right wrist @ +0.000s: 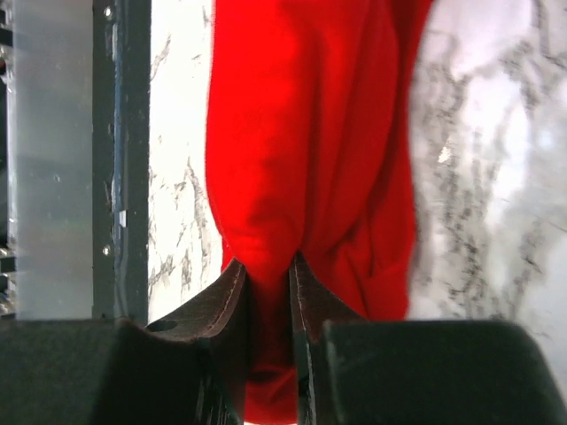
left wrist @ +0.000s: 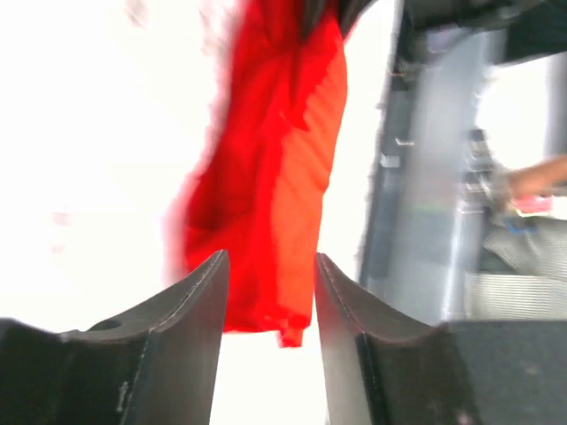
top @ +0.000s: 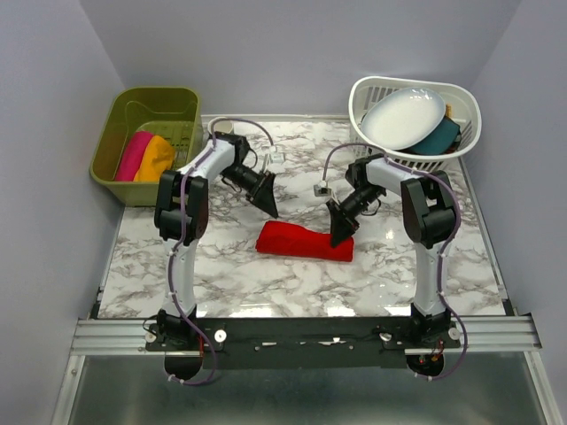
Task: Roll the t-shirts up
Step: Roll the T-shirt to the center of the board.
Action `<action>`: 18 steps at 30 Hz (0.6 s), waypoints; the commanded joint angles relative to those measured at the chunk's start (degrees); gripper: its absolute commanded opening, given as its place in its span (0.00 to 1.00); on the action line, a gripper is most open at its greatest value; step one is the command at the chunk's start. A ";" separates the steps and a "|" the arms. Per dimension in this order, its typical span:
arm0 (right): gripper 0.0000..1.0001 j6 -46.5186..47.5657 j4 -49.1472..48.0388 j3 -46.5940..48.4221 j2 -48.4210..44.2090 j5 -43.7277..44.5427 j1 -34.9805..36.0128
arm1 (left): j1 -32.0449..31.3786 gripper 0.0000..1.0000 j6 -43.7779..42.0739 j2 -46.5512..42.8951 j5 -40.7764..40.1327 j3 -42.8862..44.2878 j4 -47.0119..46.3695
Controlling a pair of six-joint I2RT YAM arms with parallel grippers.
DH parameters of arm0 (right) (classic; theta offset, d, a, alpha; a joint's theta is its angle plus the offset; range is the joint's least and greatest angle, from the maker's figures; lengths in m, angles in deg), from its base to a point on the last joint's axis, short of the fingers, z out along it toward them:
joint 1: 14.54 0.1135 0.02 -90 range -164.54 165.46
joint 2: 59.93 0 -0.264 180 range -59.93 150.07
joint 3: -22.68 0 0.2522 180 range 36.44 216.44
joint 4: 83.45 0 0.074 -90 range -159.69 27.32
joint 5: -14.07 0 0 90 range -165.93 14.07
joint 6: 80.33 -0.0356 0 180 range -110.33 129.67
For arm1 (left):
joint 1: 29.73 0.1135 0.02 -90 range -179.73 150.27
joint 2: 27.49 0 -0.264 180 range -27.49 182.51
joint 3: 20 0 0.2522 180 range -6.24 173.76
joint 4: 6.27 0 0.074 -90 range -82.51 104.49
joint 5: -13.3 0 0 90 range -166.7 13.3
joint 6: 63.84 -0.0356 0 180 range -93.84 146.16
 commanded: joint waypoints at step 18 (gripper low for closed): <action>0.28 -10.58 12.49 15.76 11.20 -2.55 -0.48 | -22.94 0.72 -18.04 -41.63 -36.86 -38.00 -45.30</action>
